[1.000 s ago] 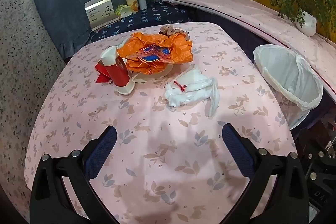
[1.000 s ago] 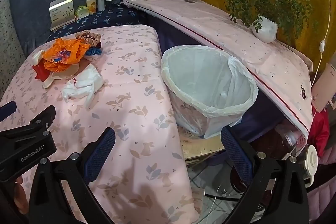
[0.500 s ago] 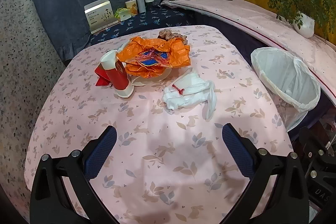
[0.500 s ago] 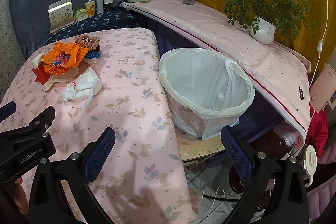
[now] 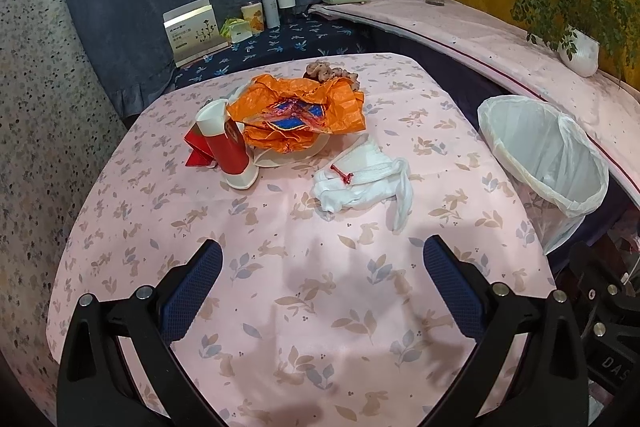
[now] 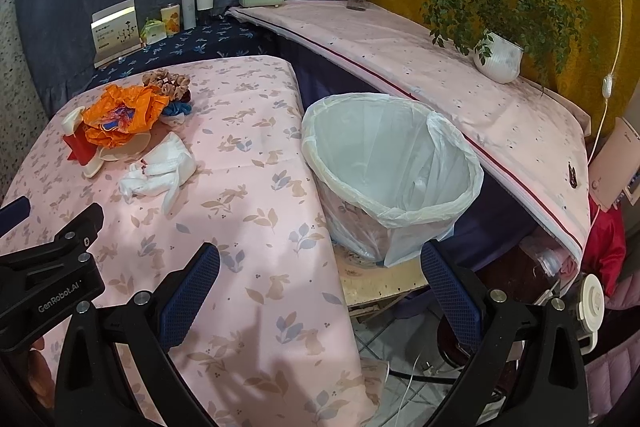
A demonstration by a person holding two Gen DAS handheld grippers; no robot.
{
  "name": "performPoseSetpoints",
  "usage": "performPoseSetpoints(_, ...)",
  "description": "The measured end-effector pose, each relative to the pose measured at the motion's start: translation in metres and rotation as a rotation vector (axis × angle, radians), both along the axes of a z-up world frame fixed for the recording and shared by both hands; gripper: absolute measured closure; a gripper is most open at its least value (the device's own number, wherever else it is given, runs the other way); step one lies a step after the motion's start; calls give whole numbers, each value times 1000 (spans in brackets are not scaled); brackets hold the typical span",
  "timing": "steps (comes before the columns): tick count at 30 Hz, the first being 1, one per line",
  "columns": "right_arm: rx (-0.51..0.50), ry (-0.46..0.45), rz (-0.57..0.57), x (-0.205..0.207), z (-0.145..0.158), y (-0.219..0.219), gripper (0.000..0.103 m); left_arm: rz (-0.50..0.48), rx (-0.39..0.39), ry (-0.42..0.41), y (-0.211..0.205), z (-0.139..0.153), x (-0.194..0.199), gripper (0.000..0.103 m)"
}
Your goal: Collect trash
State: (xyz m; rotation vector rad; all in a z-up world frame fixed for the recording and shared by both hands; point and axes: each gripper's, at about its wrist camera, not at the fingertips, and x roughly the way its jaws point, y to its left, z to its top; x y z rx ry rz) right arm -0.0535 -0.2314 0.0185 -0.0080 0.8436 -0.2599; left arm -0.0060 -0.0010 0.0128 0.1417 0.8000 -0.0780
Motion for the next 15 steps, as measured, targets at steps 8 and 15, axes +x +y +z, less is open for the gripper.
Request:
performPoseSetpoints(8, 1, -5, 0, -2, 2, 1, 7, 8, -1, -2, 4, -1, -1, 7)
performPoseSetpoints(15, -5, -2, -1, -2, 1, 2, 7, 9, -2, -1, 5, -2, -2, 7)
